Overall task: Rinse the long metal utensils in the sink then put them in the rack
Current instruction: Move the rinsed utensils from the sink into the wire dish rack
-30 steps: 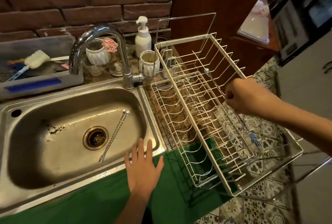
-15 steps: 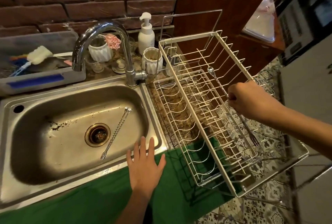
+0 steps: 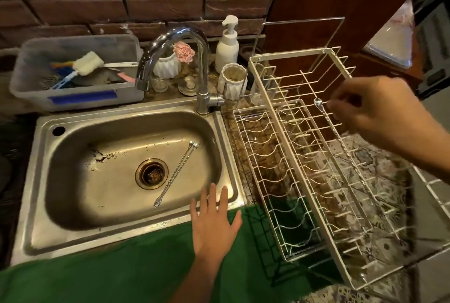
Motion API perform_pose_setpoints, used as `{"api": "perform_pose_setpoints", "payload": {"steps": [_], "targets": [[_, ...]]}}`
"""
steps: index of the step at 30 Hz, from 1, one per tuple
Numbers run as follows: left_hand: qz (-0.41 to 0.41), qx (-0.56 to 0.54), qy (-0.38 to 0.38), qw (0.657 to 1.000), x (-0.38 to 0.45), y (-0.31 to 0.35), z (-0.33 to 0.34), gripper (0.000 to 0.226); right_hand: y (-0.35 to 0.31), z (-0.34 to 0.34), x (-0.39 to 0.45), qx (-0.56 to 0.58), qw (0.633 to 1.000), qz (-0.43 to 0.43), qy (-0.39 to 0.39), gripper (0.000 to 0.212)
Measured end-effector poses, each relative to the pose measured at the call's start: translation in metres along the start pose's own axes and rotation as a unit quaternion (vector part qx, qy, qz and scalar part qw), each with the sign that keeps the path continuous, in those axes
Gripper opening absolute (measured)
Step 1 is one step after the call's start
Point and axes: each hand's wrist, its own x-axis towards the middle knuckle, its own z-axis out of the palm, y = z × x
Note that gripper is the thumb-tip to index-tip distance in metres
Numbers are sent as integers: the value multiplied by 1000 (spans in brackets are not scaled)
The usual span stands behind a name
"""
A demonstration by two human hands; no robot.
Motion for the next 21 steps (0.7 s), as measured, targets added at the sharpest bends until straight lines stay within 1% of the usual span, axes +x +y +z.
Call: {"api": "perform_pose_setpoints", "payload": {"steps": [1, 2, 3, 5, 6, 8, 10, 12, 14, 16, 17, 18, 19, 20, 21], "targets": [[0, 0, -6, 1000, 0, 1, -1, 75, -18, -6, 7, 52, 998, -19, 6, 19], [-2, -2, -13, 1000, 1, 0, -2, 75, -37, -6, 17, 79, 996, -47, 1, 16], [-4, -4, -18, 1000, 1, -3, -3, 75, -56, 1, 27, 75, 993, -88, -4, 12], [7, -1, -31, 1000, 1, 0, -6, 75, -83, 22, 46, 23, 984, -179, -8, 14], [11, 4, -36, 999, 1, 1, -7, 76, -95, 40, 58, -7, 977, -212, -22, 16], [14, 7, -45, 999, 3, -1, -6, 75, -119, 86, 89, -47, 966, -237, -86, 14], [22, -1, -46, 999, 2, -3, -4, 71, -142, 139, 123, -69, 964, -194, -169, 11], [24, -13, -53, 998, 1, -5, -1, 71, -158, 193, 146, -70, 961, -148, -224, 17], [19, -55, -35, 998, 3, -6, 2, 67, -165, 245, 160, -27, 963, -78, -256, 29], [20, -102, -13, 995, 3, -5, 4, 67, -165, 291, 159, 31, 956, 7, -292, 33], [16, -113, -10, 993, 3, -5, 5, 69, -165, 314, 156, 59, 945, 46, -319, 27], [8, -113, -5, 994, 3, -6, 5, 70, -164, 335, 153, 84, 932, 81, -343, 15], [2, -104, 0, 995, 3, -6, 5, 69, -163, 354, 149, 116, 918, 117, -361, 8], [2, -92, -1, 996, 3, -6, 3, 68, -163, 372, 146, 154, 902, 163, -370, 18], [7, -81, -4, 997, 1, -5, 0, 67, -161, 386, 143, 186, 887, 200, -371, 18]]}}
